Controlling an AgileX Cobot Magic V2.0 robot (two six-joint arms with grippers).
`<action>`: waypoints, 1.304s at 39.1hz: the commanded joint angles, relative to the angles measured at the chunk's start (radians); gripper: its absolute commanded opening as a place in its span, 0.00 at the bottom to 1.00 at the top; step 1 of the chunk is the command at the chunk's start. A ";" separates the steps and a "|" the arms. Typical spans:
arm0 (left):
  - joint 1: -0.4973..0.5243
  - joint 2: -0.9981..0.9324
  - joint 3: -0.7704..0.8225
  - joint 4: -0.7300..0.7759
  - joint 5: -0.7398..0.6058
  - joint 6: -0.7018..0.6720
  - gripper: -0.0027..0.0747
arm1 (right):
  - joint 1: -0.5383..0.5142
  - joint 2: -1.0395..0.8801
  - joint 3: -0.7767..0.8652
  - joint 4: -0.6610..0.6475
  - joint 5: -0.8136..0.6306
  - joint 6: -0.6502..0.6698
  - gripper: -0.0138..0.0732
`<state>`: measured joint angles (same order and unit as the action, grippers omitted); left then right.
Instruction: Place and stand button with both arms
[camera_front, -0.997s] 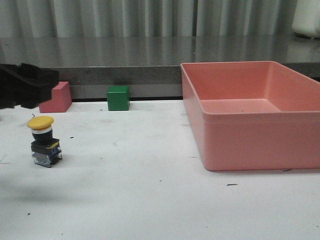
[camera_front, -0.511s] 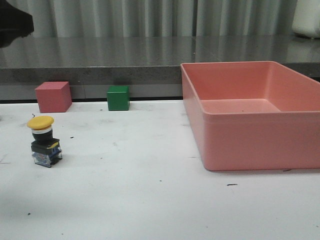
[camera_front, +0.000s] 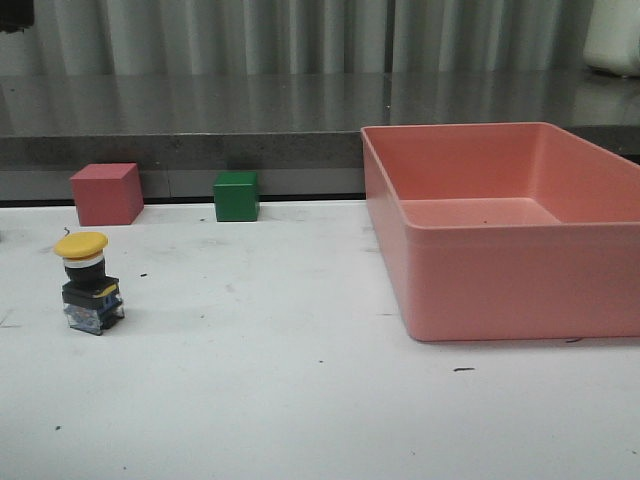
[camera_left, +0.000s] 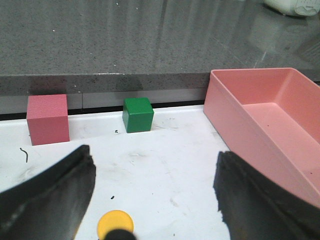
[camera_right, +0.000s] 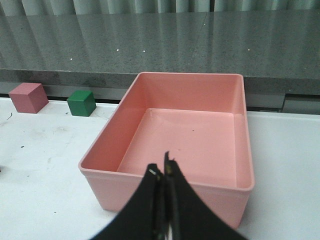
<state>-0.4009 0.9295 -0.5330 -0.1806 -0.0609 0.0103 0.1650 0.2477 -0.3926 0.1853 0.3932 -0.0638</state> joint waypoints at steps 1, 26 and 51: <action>-0.005 -0.055 -0.051 -0.002 -0.003 -0.010 0.66 | -0.006 0.010 -0.027 -0.006 -0.086 -0.004 0.08; -0.005 -0.160 -0.051 -0.002 0.019 -0.010 0.14 | -0.006 0.010 -0.027 -0.006 -0.086 -0.004 0.08; -0.005 -0.160 -0.051 -0.002 -0.004 -0.010 0.01 | -0.006 0.010 -0.027 -0.006 -0.086 -0.004 0.08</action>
<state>-0.4009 0.7752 -0.5466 -0.1806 0.0259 0.0067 0.1650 0.2477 -0.3926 0.1853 0.3932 -0.0638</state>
